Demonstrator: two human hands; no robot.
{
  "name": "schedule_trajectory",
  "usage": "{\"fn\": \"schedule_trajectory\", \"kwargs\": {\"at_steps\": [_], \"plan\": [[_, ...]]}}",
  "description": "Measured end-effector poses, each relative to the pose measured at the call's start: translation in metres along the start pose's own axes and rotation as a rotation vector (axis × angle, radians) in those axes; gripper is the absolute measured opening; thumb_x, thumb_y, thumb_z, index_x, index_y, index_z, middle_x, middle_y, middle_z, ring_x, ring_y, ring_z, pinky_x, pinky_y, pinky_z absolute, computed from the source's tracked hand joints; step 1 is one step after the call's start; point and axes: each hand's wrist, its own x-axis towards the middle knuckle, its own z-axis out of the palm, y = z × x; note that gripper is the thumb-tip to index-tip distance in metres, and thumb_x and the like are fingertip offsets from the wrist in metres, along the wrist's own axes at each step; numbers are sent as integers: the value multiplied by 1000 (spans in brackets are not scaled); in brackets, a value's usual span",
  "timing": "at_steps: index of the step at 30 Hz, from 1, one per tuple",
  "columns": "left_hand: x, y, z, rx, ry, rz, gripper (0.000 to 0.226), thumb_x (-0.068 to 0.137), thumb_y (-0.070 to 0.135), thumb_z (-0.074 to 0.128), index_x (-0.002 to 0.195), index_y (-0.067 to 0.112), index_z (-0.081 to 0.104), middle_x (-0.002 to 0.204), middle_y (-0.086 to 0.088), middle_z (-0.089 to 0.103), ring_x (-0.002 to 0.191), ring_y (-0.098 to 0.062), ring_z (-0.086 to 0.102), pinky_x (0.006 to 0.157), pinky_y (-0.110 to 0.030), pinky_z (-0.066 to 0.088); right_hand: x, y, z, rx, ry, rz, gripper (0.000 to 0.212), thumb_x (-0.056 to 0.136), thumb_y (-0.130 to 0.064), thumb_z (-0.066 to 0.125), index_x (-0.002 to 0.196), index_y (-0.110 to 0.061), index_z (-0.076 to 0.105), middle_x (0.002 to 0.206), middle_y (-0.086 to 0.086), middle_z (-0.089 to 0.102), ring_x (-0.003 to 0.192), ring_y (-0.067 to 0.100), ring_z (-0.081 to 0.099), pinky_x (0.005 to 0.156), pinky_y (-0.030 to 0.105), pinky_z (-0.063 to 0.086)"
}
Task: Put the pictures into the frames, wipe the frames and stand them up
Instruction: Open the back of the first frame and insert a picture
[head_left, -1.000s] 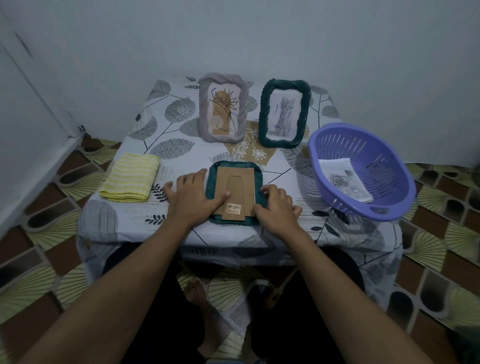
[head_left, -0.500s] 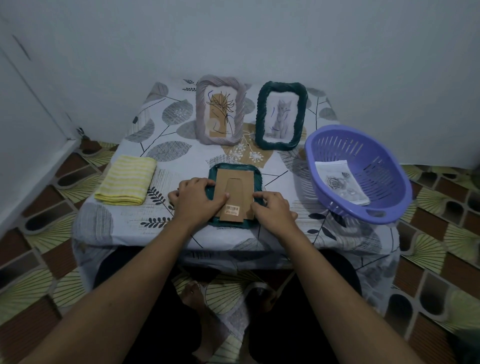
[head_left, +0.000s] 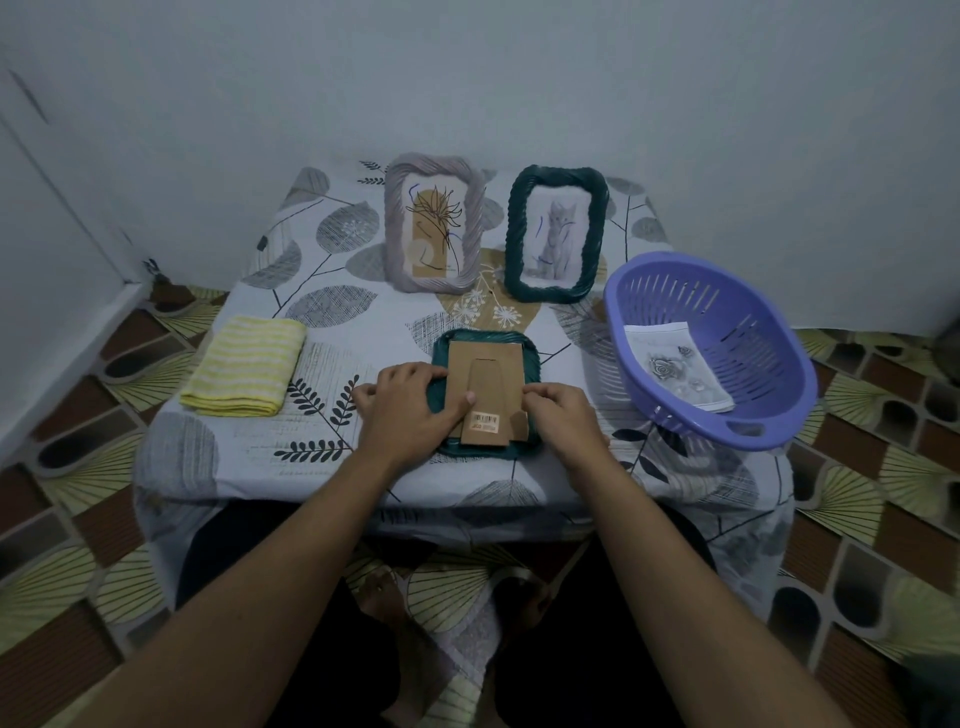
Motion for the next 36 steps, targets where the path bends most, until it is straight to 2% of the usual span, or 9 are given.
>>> {"fn": "schedule_trajectory", "kwargs": {"at_steps": [2, 6, 13, 16, 18, 21, 25, 33, 36], "plan": [[-1, 0, -1, -21, -7, 0, 65, 85, 78, 38, 128, 33, 57, 130, 7, 56, 125, -14, 40, 94, -39, 20, 5, 2, 2, 49, -14, 4, 29, 55, -55, 45, 74, -61, 66, 104, -15, 68, 112, 23, 57, 103, 54, 42], [-1, 0, -2, -45, -17, 2, 68, 85, 77, 32, 129, 32, 58, 130, 7, 56, 125, -14, 40, 96, -40, 20, 9, 3, 4, 118, 1, 17, 35, 55, -56, 48, 81, -50, 71, 93, -11, 71, 108, 25, 59, 102, 55, 42], [-1, -2, -2, -75, -12, 5, 60, 91, 72, 28, 123, 33, 60, 127, 9, 57, 123, -14, 41, 93, -38, 17, 23, 9, 11, 130, 82, -46, 34, 56, -59, 51, 87, -63, 64, 106, -12, 68, 114, 24, 58, 99, 57, 45], [-1, -2, -1, -78, -15, 6, 56, 94, 69, 29, 124, 34, 60, 128, 8, 57, 123, -14, 42, 93, -37, 16, 5, -11, 5, 56, 118, -65, 18, 63, -53, 55, 78, -50, 65, 110, -8, 67, 113, 23, 56, 100, 51, 39], [-1, -2, -2, -82, -14, 4, 56, 94, 69, 28, 123, 34, 60, 128, 9, 57, 123, -14, 42, 93, -38, 16, 0, -16, 3, 12, 126, -82, 11, 72, -45, 60, 83, -44, 62, 111, -6, 66, 111, 22, 55, 99, 46, 34], [-1, -1, -3, -102, -25, -9, 58, 93, 70, 25, 123, 35, 60, 128, 9, 57, 124, -14, 41, 94, -38, 16, 0, -19, 1, 91, 82, -105, 15, 70, -40, 60, 85, -38, 62, 98, -12, 67, 100, 20, 63, 97, 51, 47], [0, 0, -4, -130, -34, -24, 59, 93, 70, 25, 123, 34, 61, 127, 10, 57, 124, -13, 40, 94, -38, 15, 3, -18, 0, 199, 34, -121, 14, 88, -15, 62, 91, -29, 60, 85, -4, 67, 92, 25, 68, 86, 47, 57], [-4, 1, -22, -392, 8, -97, 53, 92, 63, 35, 126, 32, 60, 125, 15, 52, 129, -9, 33, 95, -35, 13, 3, -29, 6, 309, 16, -191, 14, 91, -17, 65, 96, -30, 67, 95, 3, 72, 93, 21, 70, 90, 49, 57], [-4, -7, -31, -563, 73, -176, 52, 92, 59, 46, 127, 24, 61, 120, 11, 56, 120, -10, 45, 98, -36, 30, 0, -39, 16, 363, -4, -225, 17, 90, -15, 68, 100, -28, 70, 92, -2, 70, 85, 16, 68, 86, 48, 59]]}}
